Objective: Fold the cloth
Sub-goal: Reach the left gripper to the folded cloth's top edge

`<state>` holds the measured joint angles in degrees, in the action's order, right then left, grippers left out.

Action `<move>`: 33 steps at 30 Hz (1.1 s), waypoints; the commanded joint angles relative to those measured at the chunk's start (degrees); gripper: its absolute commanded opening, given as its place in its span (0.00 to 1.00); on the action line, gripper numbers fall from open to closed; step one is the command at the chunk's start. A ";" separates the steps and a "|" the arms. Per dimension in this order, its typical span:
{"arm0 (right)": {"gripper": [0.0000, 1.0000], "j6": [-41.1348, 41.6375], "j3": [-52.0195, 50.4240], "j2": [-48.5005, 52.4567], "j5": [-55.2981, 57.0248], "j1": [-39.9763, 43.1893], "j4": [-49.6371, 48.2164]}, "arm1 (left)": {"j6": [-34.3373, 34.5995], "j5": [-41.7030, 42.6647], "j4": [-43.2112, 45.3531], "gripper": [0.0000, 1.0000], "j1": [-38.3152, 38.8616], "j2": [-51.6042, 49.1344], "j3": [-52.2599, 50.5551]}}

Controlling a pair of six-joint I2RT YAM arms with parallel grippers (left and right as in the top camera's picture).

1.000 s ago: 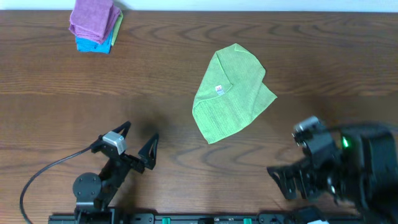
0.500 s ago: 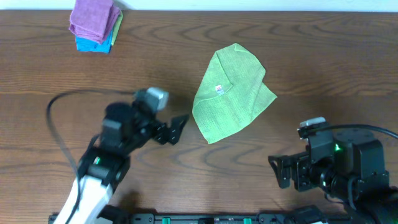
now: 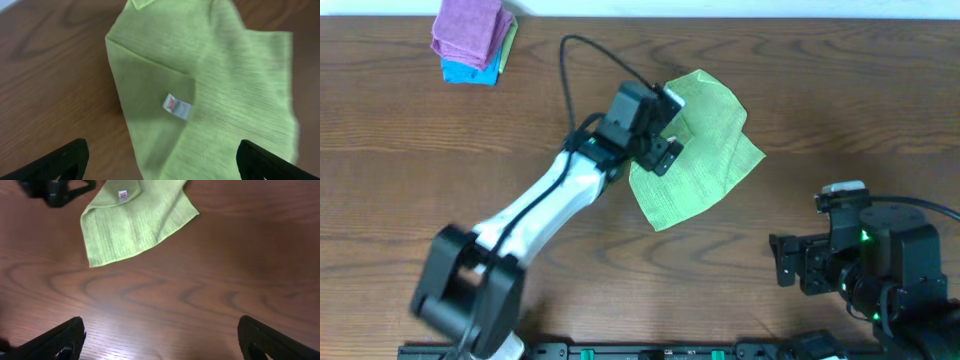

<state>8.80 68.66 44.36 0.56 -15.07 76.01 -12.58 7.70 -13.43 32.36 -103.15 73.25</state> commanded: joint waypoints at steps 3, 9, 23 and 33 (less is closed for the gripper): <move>0.97 0.61 0.11 -0.28 2.75 0.15 0.04 | -2.93 -1.84 0.20 0.95 0.50 -8.63 7.63; 0.98 0.55 0.11 -0.28 3.58 0.15 0.02 | -2.91 -1.44 0.92 0.98 1.51 -13.73 10.27; 0.97 0.59 0.11 -0.28 3.74 0.15 0.02 | -5.46 -1.31 5.95 0.81 5.20 -19.69 10.27; 0.97 0.59 0.11 -0.28 3.72 0.15 0.31 | -5.44 -1.75 7.15 0.42 4.79 -20.13 10.27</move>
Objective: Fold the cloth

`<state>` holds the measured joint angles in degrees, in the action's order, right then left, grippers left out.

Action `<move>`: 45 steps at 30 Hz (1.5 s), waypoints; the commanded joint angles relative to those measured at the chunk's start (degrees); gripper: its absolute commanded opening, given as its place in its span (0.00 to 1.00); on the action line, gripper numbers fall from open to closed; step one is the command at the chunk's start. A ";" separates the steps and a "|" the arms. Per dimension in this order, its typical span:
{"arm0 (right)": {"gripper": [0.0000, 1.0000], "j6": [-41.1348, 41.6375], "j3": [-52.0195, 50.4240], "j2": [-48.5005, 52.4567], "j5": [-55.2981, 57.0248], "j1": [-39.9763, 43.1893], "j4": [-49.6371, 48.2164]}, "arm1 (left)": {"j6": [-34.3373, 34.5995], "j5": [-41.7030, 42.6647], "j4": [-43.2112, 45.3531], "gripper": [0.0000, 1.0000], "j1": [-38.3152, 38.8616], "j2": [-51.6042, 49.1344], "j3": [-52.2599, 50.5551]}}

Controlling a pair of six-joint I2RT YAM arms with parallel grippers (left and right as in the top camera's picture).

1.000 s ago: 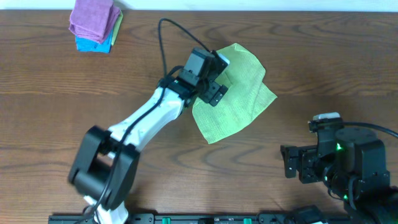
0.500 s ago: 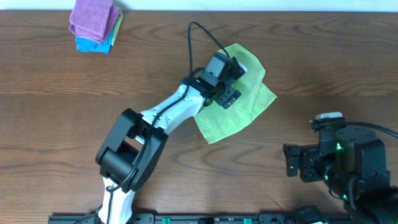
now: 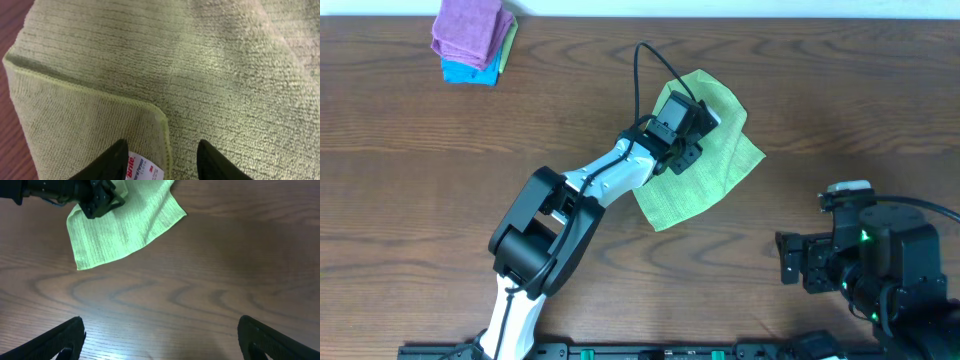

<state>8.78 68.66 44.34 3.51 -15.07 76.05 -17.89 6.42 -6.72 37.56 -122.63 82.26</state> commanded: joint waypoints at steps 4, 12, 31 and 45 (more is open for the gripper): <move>0.97 0.57 0.11 -0.24 0.81 0.15 0.57 | -0.13 -0.44 0.61 0.38 -0.46 -0.72 1.27; 0.96 0.55 0.11 -0.24 0.83 0.15 0.66 | -0.13 -0.39 0.72 0.26 -0.46 -1.05 1.27; 0.96 0.35 0.11 -0.26 1.03 0.15 0.70 | -0.09 2.62 2.32 0.06 -0.52 -2.54 1.27; 0.94 -0.72 0.11 -0.24 1.03 0.15 0.68 | 3.54 -26.34 2.01 0.05 -4.13 -2.05 1.55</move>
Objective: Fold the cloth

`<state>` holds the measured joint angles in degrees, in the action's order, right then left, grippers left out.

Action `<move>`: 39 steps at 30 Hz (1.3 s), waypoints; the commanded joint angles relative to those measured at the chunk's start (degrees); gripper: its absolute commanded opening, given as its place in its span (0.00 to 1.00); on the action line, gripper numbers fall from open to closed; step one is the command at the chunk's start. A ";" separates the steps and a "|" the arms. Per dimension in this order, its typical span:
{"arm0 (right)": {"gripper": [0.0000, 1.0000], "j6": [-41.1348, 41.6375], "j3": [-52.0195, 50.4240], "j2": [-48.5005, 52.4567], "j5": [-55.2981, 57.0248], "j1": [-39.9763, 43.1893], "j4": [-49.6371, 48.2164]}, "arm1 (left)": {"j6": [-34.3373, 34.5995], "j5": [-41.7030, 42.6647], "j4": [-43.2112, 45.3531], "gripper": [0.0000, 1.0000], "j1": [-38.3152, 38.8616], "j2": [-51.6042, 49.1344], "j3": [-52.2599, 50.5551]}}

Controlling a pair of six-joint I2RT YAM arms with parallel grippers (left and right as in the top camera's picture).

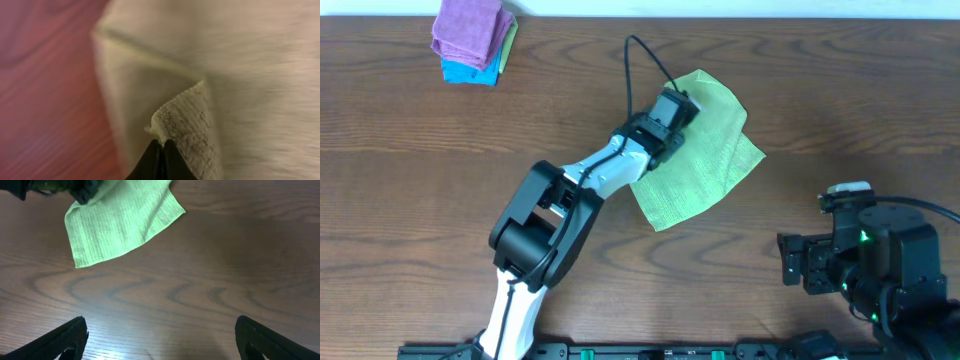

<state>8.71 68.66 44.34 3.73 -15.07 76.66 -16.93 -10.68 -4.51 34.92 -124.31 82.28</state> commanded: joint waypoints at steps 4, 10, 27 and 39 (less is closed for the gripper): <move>0.93 -0.66 0.11 -0.24 0.79 0.15 0.09 | 6.16 -12.13 -1.73 0.05 -3.10 -0.37 1.53; 0.91 -0.66 0.11 -0.24 0.81 0.15 0.04 | 12.81 -15.45 -6.23 0.06 -5.79 -0.39 1.53; 0.88 -0.63 0.11 1.14 0.79 0.15 -1.77 | 18.88 -16.98 -21.09 0.05 -7.58 5.49 1.53; 0.86 -0.63 0.11 2.14 0.81 0.15 -3.28 | 28.48 -16.76 -38.45 0.06 -9.07 7.26 1.46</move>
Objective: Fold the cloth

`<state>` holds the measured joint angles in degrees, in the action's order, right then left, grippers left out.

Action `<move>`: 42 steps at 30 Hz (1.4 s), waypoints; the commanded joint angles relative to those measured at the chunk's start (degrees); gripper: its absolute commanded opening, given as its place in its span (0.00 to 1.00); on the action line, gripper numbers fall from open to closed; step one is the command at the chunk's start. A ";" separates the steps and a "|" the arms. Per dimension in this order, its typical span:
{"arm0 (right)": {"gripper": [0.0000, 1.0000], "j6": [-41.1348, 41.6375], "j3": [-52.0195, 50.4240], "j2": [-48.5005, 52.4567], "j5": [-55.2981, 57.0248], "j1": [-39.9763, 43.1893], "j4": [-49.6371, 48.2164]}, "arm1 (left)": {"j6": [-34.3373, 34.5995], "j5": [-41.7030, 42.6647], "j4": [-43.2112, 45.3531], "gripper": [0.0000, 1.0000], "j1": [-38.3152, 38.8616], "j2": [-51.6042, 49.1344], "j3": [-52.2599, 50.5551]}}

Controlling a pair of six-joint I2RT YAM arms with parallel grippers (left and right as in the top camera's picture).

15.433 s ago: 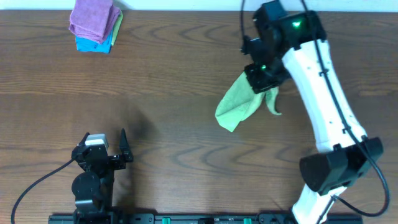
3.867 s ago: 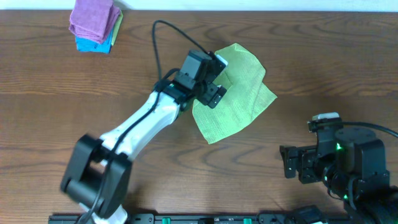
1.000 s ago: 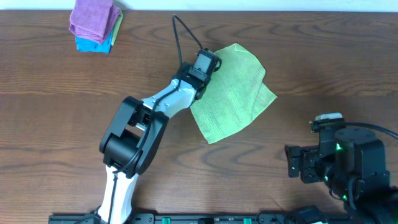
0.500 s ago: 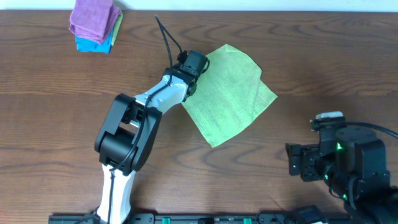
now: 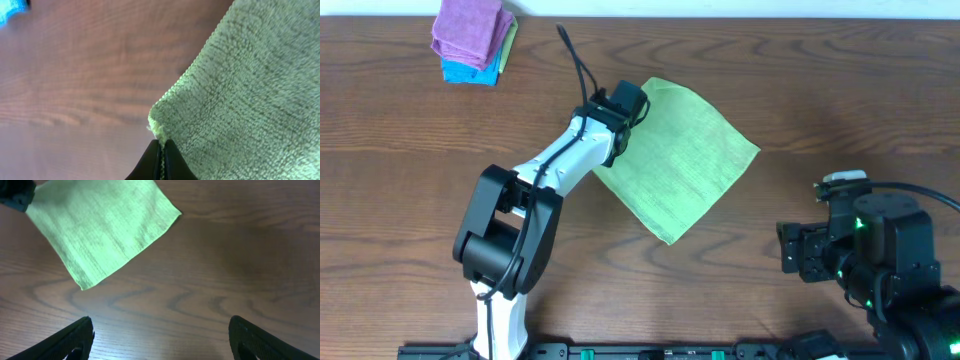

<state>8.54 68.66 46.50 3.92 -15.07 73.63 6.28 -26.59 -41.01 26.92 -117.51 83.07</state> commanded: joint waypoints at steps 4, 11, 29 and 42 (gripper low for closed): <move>0.86 -0.44 0.11 -0.02 0.59 0.15 -0.70 | 8.09 0.37 -6.80 0.06 -1.36 0.46 0.68; 0.85 -0.44 0.11 -0.02 0.61 0.15 -1.07 | 12.41 5.84 -12.48 0.06 -1.36 0.46 0.68; 0.85 -1.53 0.11 0.00 3.23 0.15 -5.84 | 21.64 13.53 -23.96 0.06 6.82 0.68 0.68; 0.85 -1.97 0.11 0.00 5.11 0.15 -6.16 | 22.25 8.02 -29.46 0.06 4.85 7.04 0.61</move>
<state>7.18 68.66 46.50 7.53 -15.07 67.83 27.27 -16.16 -70.11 32.08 -113.34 83.09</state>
